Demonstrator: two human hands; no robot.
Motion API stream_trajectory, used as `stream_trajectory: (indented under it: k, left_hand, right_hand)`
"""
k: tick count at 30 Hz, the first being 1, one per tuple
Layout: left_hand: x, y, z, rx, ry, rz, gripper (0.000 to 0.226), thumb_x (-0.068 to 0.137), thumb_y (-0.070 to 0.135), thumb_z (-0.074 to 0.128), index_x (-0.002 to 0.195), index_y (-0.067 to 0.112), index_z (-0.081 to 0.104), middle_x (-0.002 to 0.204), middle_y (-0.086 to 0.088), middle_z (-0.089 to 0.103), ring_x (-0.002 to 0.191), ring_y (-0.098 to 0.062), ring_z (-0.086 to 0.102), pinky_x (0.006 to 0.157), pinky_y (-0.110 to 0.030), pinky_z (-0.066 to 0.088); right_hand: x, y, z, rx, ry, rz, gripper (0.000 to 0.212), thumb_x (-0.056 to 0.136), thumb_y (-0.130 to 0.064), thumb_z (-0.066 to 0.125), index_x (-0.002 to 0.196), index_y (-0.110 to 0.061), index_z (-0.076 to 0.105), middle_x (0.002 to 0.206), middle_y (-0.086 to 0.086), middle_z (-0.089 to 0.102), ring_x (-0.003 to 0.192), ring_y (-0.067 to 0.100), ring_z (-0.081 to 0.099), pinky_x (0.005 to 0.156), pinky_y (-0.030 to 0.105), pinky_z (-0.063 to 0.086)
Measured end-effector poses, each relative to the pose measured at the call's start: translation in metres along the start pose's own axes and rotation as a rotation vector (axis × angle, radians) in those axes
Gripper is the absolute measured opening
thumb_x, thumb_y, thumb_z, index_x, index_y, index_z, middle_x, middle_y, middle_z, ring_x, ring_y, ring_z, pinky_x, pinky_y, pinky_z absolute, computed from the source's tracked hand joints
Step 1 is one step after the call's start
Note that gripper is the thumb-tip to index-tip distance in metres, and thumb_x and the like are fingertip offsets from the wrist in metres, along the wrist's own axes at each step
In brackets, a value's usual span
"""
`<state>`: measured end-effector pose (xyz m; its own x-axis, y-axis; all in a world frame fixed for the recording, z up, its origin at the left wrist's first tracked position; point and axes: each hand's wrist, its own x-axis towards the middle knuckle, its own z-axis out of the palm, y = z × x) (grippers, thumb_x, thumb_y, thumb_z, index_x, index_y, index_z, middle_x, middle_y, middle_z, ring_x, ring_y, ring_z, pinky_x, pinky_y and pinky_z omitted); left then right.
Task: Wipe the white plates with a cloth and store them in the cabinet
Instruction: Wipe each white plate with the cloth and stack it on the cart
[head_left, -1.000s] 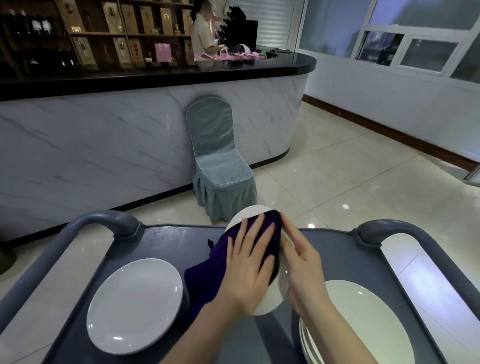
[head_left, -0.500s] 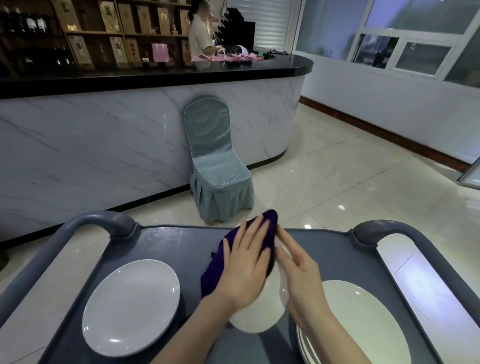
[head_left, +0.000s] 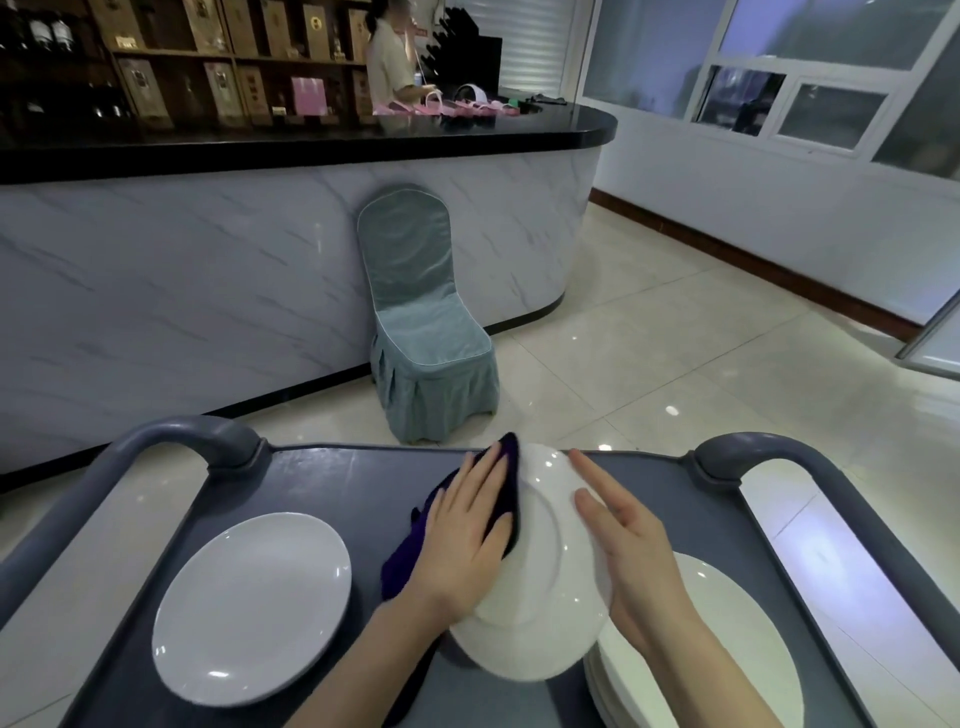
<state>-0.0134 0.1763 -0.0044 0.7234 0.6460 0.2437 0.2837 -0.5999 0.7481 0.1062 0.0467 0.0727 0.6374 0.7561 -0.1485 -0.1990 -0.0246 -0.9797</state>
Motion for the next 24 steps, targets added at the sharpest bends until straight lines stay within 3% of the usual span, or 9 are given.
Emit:
stream_trajectory:
  k: [4,9,13,16,19,24]
  left_hand:
    - [0.017,0.008,-0.018,0.016,-0.098,0.122,0.054,0.101,0.038,0.03,0.152,0.047,0.012,0.157,0.033,0.01,0.146,0.006,0.001,0.122,-0.036,0.013]
    - [-0.02,-0.003,-0.004,-0.338,0.147,-0.109,0.055,0.102,0.013,0.037,0.152,0.032,0.024,0.157,0.022,0.027,0.144,0.003,0.022,0.121,-0.031,0.019]
    - [-0.045,0.02,0.019,-0.263,0.161,-0.095,0.055,0.1,0.017,0.03,0.152,0.027,0.014,0.161,0.017,0.013,0.149,-0.002,0.005,0.121,-0.023,0.005]
    - [-0.039,0.021,0.012,-0.213,0.106,-0.094,0.05,0.105,0.014,0.03,0.153,0.022,0.018,0.16,0.016,0.015,0.149,-0.001,0.005,0.123,-0.029,0.004]
    - [-0.038,0.019,0.0,-0.312,0.073,-0.17,0.055,0.105,0.009,0.031,0.154,0.024,0.011,0.16,0.019,0.009,0.147,0.004,0.004,0.123,-0.029,0.004]
    - [-0.049,0.034,0.01,-0.336,0.151,-0.122,0.065,0.1,-0.005,0.035,0.152,0.021,0.006,0.162,0.012,0.008,0.15,-0.006,0.006,0.123,-0.032,0.007]
  right_hand:
    - [0.004,-0.003,0.002,0.026,0.014,0.014,0.034,0.098,-0.009,0.057,0.127,-0.023,0.066,0.122,-0.006,0.071,0.12,0.014,0.063,0.11,0.042,0.043]
    - [0.023,-0.02,-0.009,0.195,0.133,-0.031,0.029,0.098,-0.011,0.057,0.119,-0.027,0.069,0.125,-0.004,0.07,0.12,0.019,0.063,0.106,0.041,0.045]
    - [0.029,-0.01,0.0,0.262,0.304,-0.034,0.032,0.099,-0.01,0.055,0.125,-0.026,0.066,0.129,-0.004,0.067,0.12,0.018,0.062,0.109,0.042,0.044]
    - [0.015,0.007,0.019,0.27,0.437,-0.09,0.033,0.1,-0.009,0.054,0.12,-0.031,0.068,0.121,-0.017,0.069,0.115,0.007,0.064,0.103,0.032,0.048]
    - [0.01,0.007,0.03,0.245,0.446,-0.122,0.033,0.099,-0.01,0.055,0.111,-0.037,0.07,0.109,-0.031,0.069,0.104,-0.007,0.065,0.089,0.02,0.048]
    - [0.026,-0.005,0.029,0.301,0.493,-0.135,0.036,0.099,-0.01,0.054,0.131,-0.024,0.064,0.129,-0.017,0.064,0.119,0.005,0.059,0.104,0.028,0.045]
